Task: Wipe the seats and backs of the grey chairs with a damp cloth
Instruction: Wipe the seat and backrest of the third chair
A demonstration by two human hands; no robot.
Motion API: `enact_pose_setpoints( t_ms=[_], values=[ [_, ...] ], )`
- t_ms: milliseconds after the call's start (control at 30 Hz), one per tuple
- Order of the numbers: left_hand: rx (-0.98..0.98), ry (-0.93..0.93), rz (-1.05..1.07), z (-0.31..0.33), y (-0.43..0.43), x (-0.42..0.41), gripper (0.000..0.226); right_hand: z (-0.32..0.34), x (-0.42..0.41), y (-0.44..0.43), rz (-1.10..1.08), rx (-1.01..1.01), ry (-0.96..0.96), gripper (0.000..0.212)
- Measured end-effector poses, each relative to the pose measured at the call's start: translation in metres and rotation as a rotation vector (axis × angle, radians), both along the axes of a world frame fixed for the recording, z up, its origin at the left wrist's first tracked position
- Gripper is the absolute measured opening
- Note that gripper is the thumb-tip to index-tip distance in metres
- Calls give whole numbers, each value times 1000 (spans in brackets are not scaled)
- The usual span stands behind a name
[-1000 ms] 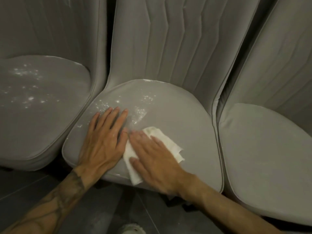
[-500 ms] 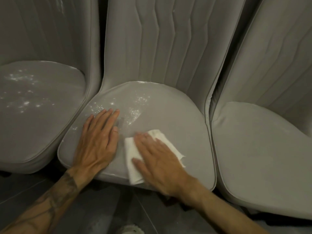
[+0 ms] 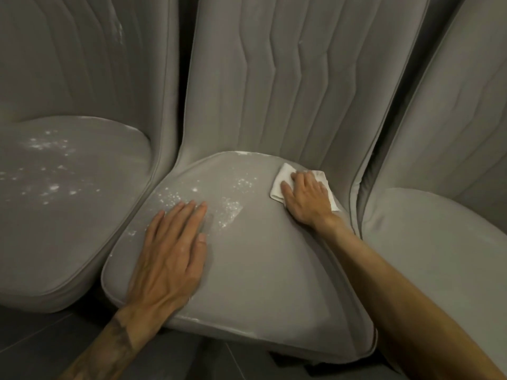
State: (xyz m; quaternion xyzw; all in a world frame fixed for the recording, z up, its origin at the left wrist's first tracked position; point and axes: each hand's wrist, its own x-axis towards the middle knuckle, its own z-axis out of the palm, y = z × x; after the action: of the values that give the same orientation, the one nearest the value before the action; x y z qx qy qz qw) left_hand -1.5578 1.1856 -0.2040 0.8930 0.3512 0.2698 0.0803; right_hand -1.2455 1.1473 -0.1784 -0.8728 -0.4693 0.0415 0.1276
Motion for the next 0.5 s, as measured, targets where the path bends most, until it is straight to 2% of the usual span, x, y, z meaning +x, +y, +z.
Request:
enact_pose_setpoints(
  t_ms=[200,367,500],
  values=[
    [-6,-12,-3,2,0,0,57,5,-14,58,-93,-73,-7,53],
    [20,-6,-11,-1,1,1,56,0,-18,60,165,-50,-11,53],
    [20,7,-3,-2,2,1,57,3,4,60,41,-89,-92,50]
  ],
)
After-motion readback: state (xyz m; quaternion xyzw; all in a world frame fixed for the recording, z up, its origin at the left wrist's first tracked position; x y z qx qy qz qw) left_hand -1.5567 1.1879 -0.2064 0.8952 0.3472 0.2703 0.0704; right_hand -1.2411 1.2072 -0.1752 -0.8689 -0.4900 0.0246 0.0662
